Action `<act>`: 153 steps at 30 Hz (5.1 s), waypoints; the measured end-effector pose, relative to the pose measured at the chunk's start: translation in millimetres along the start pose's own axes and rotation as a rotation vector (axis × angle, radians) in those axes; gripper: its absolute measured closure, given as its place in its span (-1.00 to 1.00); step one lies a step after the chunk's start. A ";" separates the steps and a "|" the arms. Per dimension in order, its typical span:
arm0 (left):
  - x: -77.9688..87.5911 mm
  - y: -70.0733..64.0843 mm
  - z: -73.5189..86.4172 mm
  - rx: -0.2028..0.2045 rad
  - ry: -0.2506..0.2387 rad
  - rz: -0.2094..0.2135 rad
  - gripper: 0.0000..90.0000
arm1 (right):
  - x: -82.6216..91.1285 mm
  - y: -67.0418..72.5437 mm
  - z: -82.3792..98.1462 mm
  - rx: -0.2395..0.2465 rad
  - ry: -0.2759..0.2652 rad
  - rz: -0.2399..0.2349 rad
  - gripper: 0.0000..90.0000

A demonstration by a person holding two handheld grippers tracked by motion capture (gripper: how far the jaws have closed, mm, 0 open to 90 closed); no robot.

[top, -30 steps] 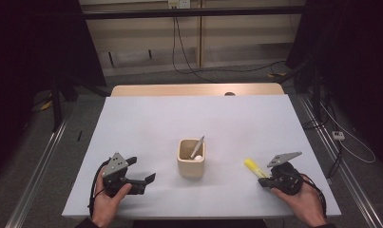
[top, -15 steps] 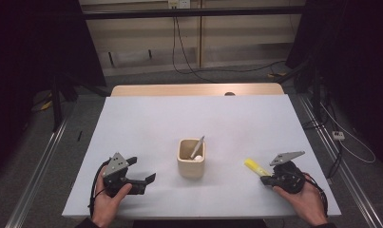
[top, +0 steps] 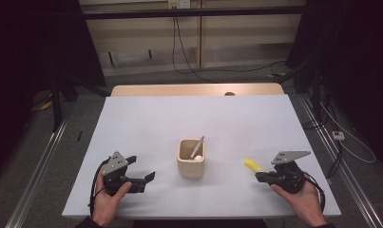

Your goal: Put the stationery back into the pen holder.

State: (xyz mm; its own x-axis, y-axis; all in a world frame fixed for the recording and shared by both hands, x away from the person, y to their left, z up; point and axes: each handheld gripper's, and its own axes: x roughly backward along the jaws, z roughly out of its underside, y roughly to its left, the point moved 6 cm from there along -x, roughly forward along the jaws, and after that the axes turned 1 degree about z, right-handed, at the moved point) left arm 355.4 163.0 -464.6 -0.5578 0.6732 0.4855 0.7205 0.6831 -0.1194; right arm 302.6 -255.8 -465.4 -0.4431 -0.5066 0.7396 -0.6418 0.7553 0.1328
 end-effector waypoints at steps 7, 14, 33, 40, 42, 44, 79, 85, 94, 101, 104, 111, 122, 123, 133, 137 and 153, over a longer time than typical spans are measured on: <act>-1.0 1.2 0.3 0.009 0.006 -0.005 -0.86 | -1.2 2.7 -3.9 0.022 -0.001 0.005 0.24; -1.2 2.3 1.0 0.013 0.009 -0.006 -0.86 | -2.3 4.1 -10.5 0.056 -0.008 -0.007 -0.10; 0.1 -1.3 2.0 -0.003 0.013 0.006 -0.86 | -16.4 -28.0 -44.6 0.044 0.126 0.057 -0.51; 2.1 -0.6 1.7 0.000 0.007 0.008 -0.86 | -34.4 -32.3 -49.2 0.027 0.205 0.089 -0.34; 2.7 -1.5 1.5 -0.004 0.004 0.011 -0.86 | -34.7 -31.9 -47.3 0.015 0.194 0.100 -0.32; 2.5 -1.9 1.8 -0.002 0.004 0.013 -0.86 | -35.4 -31.8 -45.4 0.021 0.199 0.102 -0.27; 2.3 -0.6 2.2 -0.006 0.013 0.003 -0.86 | -51.2 -34.1 -33.7 0.017 0.345 0.143 0.49; 1.9 -1.3 2.4 -0.005 0.013 0.007 -0.86 | -51.4 -32.4 -34.0 0.023 0.350 0.163 0.50; 1.5 -0.5 1.9 0.000 0.014 0.002 -0.86 | -50.7 -29.0 -34.0 0.073 0.321 0.186 0.50; 2.3 -0.4 2.4 0.002 0.013 -0.005 -0.86 | -42.6 -30.8 -37.3 0.050 0.253 0.168 0.50; 4.1 0.8 3.0 0.005 0.012 -0.012 -0.86 | -39.3 -32.0 -39.8 0.034 0.218 0.165 0.50; 4.7 0.0 3.8 0.002 0.015 -0.011 -0.86 | -27.3 -33.1 -51.1 0.031 0.123 0.176 0.50; 6.9 -0.2 2.8 -0.003 0.003 -0.010 -0.86 | -17.9 -27.0 -64.1 -0.008 -0.004 0.144 0.50; 6.9 0.1 2.9 -0.004 0.004 -0.010 -0.86 | -16.9 -25.8 -65.7 -0.004 -0.016 0.148 0.50; 8.3 0.5 4.1 -0.003 0.005 -0.009 -0.86 | -8.6 -16.2 -79.8 0.014 -0.114 0.145 0.50; 7.7 0.0 4.1 0.000 0.006 -0.009 -0.86 | -7.5 -13.9 -83.3 0.013 -0.129 0.132 0.50; 7.2 0.2 4.1 -0.009 0.011 -0.009 -0.86 | -3.9 3.8 -107.6 0.079 -0.240 0.102 0.50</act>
State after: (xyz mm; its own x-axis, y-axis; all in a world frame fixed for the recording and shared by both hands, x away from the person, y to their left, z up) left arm 349.8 169.1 -464.7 -0.5595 0.6643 0.4957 0.7196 0.6861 -0.1072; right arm 369.2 -206.2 -396.7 -0.6380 -0.5205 0.5675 -0.6288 0.7776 0.0064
